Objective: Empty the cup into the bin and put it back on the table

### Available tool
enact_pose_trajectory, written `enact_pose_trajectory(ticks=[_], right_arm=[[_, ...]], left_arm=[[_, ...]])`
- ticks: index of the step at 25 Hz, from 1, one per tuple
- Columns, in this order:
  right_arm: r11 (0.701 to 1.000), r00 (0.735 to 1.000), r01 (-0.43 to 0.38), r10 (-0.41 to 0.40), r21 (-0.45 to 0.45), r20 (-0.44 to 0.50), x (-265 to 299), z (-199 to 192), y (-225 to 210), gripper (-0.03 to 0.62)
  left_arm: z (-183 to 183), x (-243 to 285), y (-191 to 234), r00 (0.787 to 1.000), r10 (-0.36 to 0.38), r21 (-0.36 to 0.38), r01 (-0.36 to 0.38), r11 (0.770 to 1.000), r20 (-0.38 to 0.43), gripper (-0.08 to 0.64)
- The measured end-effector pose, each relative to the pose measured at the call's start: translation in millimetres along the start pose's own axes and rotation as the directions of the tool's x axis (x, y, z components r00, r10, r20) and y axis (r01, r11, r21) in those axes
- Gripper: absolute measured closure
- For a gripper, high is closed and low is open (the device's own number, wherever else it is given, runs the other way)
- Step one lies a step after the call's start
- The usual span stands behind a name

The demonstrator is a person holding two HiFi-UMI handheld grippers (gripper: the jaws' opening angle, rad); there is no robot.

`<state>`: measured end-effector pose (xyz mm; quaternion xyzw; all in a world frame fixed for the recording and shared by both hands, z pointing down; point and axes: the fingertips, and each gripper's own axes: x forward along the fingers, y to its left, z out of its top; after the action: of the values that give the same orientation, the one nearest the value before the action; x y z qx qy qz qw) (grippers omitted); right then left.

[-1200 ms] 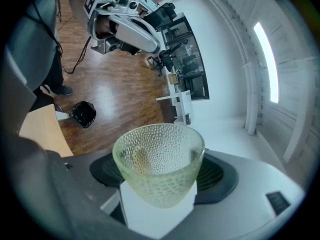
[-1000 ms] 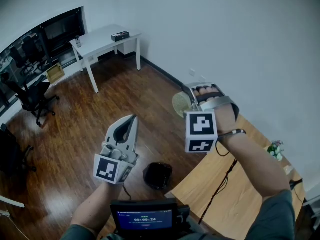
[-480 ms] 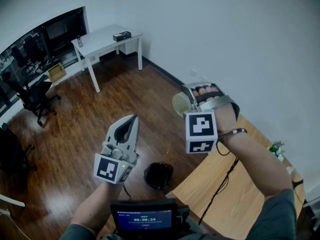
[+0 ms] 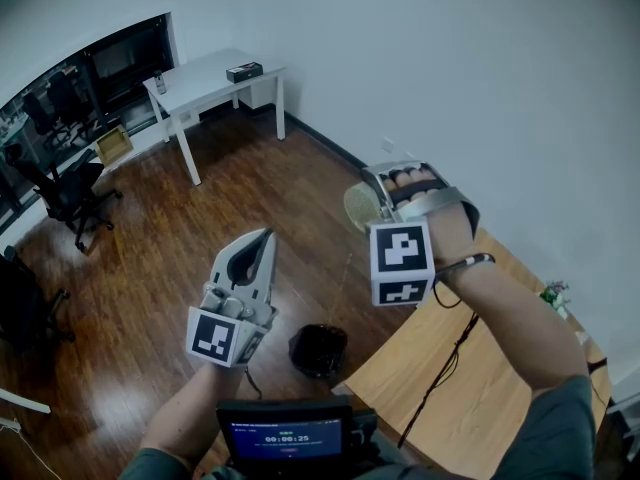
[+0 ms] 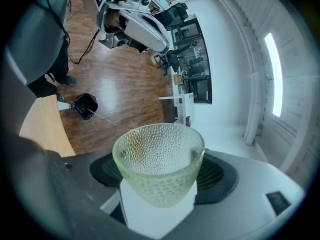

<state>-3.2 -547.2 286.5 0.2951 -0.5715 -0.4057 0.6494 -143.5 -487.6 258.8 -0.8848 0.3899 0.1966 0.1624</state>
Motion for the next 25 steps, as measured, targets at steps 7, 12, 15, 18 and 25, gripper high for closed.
enact_pose_trajectory(ticks=[7, 12, 15, 18, 25], right_arm=[[1.000, 1.000, 0.007, -0.007, -0.025, -0.009, -2.5, 1.9, -3.3, 0.195], [0.998, 1.000, 0.007, -0.009, -0.055, -0.023, -1.9, 0.6, -1.8, 0.195], [0.997, 1.000, 0.006, -0.008, -0.075, -0.028, -1.1, 0.2, -2.2, 0.195], [0.997, 1.000, 0.014, -0.016, -0.077, -0.024, -3.1, 3.5, -4.7, 0.195], [0.993, 0.999, 0.020, -0.024, -0.113, -0.033, -4.8, 7.8, -3.7, 0.195]], left_arm=[[3.4, -0.6, 0.9, 1.000, -0.001, 0.016, 0.001, 1.000, 0.011, 0.560], [2.6, -1.3, 0.5, 1.000, -0.002, 0.007, 0.002, 1.000, 0.006, 0.560], [2.6, -0.2, 0.5, 1.000, -0.001, -0.003, 0.002, 1.000, 0.001, 0.560], [4.1, -0.1, 0.9, 1.000, 0.001, -0.002, -0.001, 1.000, 0.008, 0.560], [0.8, -6.5, -0.9, 1.000, 0.011, -0.004, -0.011, 1.000, -0.005, 0.560]])
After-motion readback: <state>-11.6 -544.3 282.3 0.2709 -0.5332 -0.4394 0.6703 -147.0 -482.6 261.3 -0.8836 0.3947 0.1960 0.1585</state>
